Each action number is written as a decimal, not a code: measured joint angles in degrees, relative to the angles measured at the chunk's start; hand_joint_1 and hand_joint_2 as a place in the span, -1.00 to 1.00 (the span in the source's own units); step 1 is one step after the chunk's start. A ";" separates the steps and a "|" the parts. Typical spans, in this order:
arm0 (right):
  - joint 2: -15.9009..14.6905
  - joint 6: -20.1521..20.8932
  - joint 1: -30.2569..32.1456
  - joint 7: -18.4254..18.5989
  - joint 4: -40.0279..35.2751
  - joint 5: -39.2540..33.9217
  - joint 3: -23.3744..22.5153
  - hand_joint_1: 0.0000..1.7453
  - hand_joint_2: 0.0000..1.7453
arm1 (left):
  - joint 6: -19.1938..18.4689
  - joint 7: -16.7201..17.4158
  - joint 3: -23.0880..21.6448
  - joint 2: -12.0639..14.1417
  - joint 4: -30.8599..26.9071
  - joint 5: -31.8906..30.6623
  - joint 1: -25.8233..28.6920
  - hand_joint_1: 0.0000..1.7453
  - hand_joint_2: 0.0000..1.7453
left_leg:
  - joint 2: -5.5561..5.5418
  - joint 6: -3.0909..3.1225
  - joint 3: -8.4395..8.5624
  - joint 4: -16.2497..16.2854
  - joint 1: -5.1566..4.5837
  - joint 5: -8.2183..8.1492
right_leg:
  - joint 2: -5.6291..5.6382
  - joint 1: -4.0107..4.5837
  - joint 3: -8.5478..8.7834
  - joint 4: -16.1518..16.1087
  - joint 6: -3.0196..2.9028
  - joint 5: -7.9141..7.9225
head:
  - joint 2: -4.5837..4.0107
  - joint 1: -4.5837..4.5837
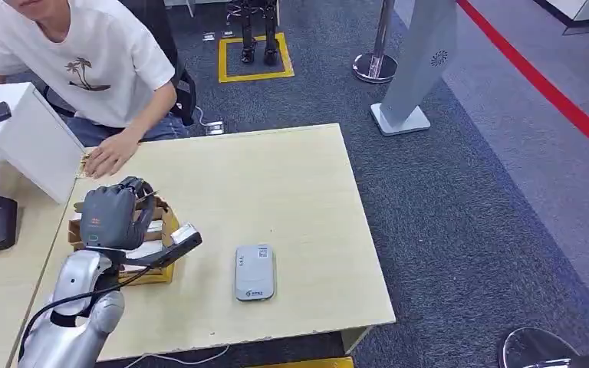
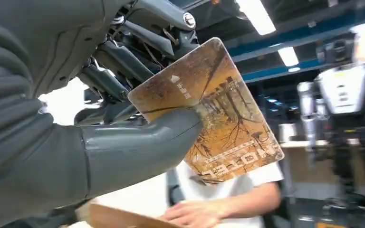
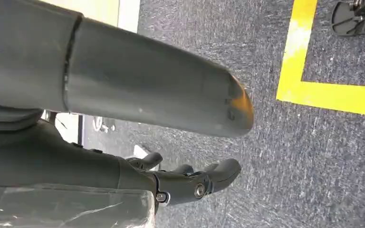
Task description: Pass the card to the sensor for recognition and then transmit it.
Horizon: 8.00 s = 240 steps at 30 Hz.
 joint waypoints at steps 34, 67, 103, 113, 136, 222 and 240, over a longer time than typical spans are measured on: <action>-0.48 -0.04 -0.20 0.15 -0.31 -0.02 0.00 -1.00 1.00 | 1.37 -0.50 -14.19 -9.69 11.61 6.78 6.10 1.00 1.00 | 0.01 0.03 -0.02 -0.01 -0.04 -0.03 | 0.01 -0.07 0.01 0.00 0.01 -0.01 | 0.00 0.00; -0.48 -0.15 -0.21 0.00 -0.31 -0.61 0.00 -1.00 1.00 | 0.56 -1.53 -14.74 -11.13 11.74 9.77 9.74 1.00 1.00 | 0.01 0.03 -0.03 -0.01 -0.04 -0.04 | 0.01 -0.06 0.01 0.00 0.01 -0.01 | 0.00 0.00; -0.48 -0.87 -0.15 0.05 -0.31 -1.07 0.00 -1.00 1.00 | 2.90 1.72 -12.66 -9.40 11.07 8.04 12.96 1.00 1.00 | -0.02 0.03 -0.03 -0.01 -0.03 -0.03 | -0.03 -0.06 0.02 0.01 0.01 -0.01 | 0.00 0.00; -0.48 -0.74 0.00 0.04 -0.31 -1.07 0.00 -1.00 1.00 | 9.40 2.53 0.07 -4.99 2.17 6.73 12.53 1.00 1.00 | -0.01 0.02 -0.02 -0.02 0.01 -0.02 | -0.02 0.01 0.02 0.04 0.00 -0.02 | 0.00 -0.02; -0.57 0.70 -0.16 0.20 -0.31 1.20 0.00 -1.00 1.00 | 10.27 0.72 17.42 2.18 5.07 7.83 0.91 1.00 1.00 | -0.02 -0.01 -0.03 -0.02 0.03 0.01 | -0.02 0.03 0.01 0.04 -0.01 -0.01 | 0.00 0.00; -1.03 -0.04 -0.09 -1.73 -0.48 -5.90 0.00 -1.00 1.00 | -17.38 0.26 -0.99 16.70 -9.40 34.07 2.68 -1.00 1.00 | 0.07 -0.03 -0.05 -0.02 0.03 -0.01 | 0.08 0.04 -0.05 0.03 -0.03 -0.03 | 0.00 0.00; -1.01 -0.20 0.01 -2.51 -0.66 -7.26 -0.02 -1.00 1.00 | -12.07 -1.01 1.26 14.09 -17.48 27.96 16.22 -1.00 1.00 | 0.05 -0.03 -0.06 -0.03 0.04 -0.02 | 0.06 0.04 -0.03 0.04 -0.04 -0.04 | 0.00 0.00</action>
